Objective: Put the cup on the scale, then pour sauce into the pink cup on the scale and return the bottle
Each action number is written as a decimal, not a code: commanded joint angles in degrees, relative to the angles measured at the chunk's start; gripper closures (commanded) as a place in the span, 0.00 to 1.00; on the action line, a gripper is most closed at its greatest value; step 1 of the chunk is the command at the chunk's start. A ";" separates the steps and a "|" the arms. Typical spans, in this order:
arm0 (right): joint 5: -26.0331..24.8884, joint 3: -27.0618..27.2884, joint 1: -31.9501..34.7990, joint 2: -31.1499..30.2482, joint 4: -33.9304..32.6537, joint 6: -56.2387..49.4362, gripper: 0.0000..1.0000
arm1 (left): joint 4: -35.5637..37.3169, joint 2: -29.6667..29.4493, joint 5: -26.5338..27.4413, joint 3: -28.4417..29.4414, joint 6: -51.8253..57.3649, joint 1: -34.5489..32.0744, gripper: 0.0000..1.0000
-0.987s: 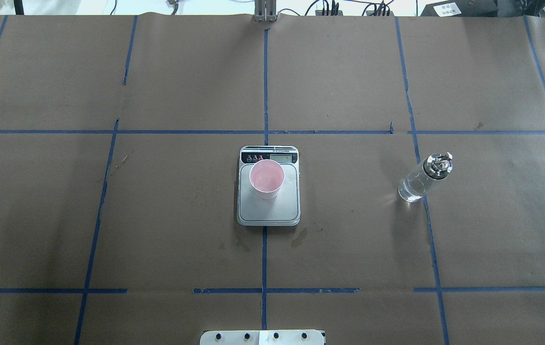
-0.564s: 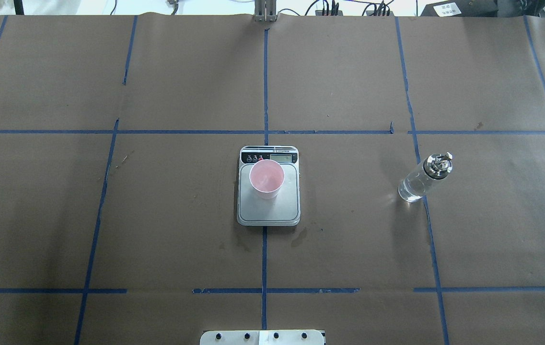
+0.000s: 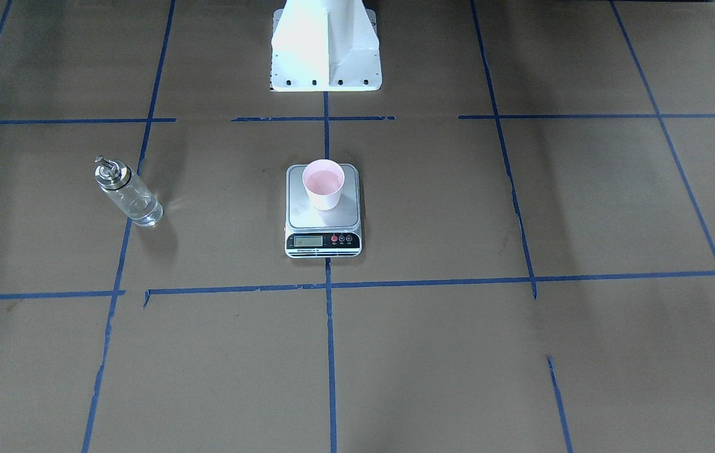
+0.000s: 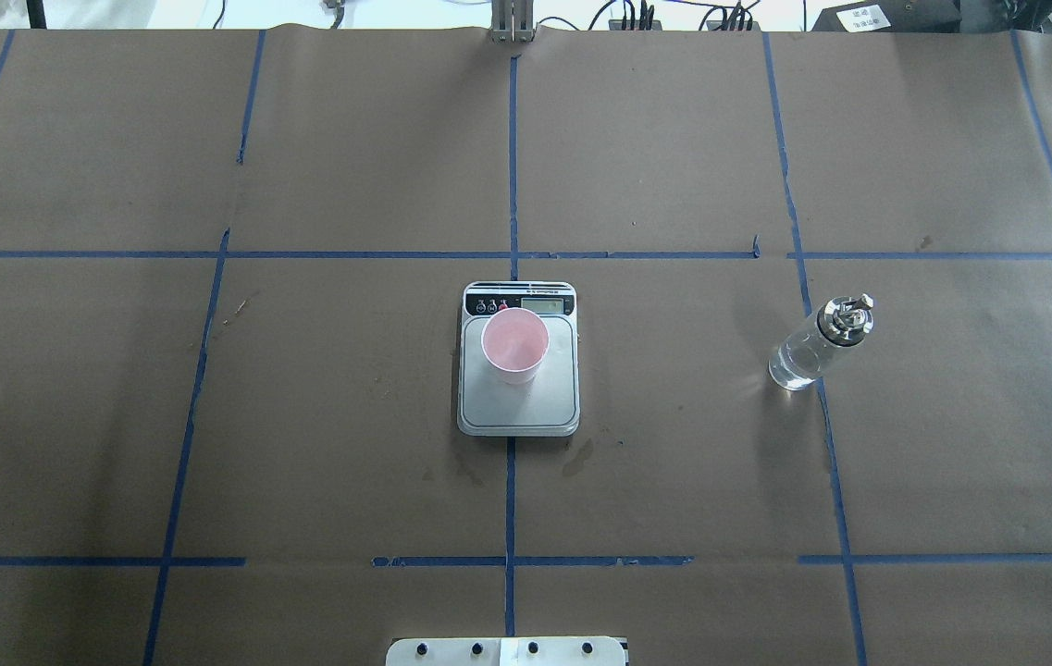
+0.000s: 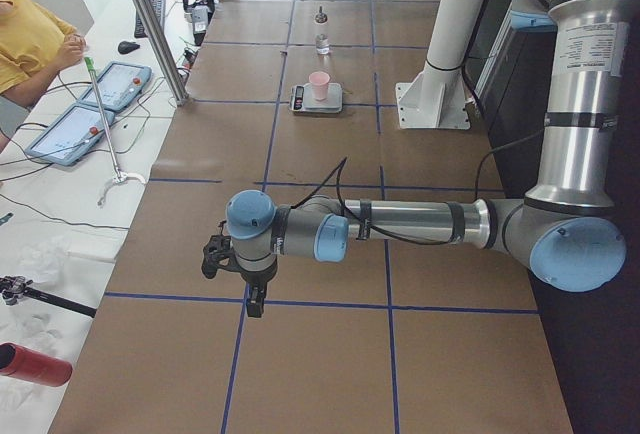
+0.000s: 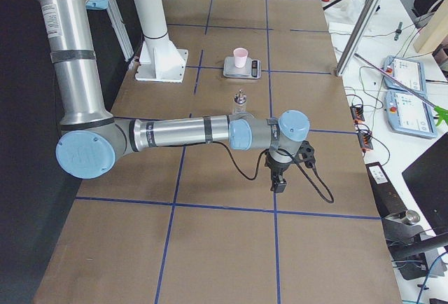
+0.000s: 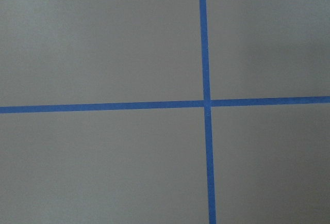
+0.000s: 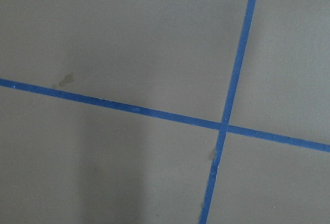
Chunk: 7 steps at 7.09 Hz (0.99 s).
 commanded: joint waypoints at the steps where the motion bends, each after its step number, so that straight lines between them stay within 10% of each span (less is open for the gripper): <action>1: 0.32 -0.16 0.00 -0.01 -0.31 -0.08 0.00 | -0.10 -0.44 0.09 -0.19 0.02 0.06 0.00; 7: 0.76 -0.69 0.00 -0.10 -0.31 -0.08 0.00 | -0.10 -0.70 -0.18 -1.07 0.02 0.06 0.00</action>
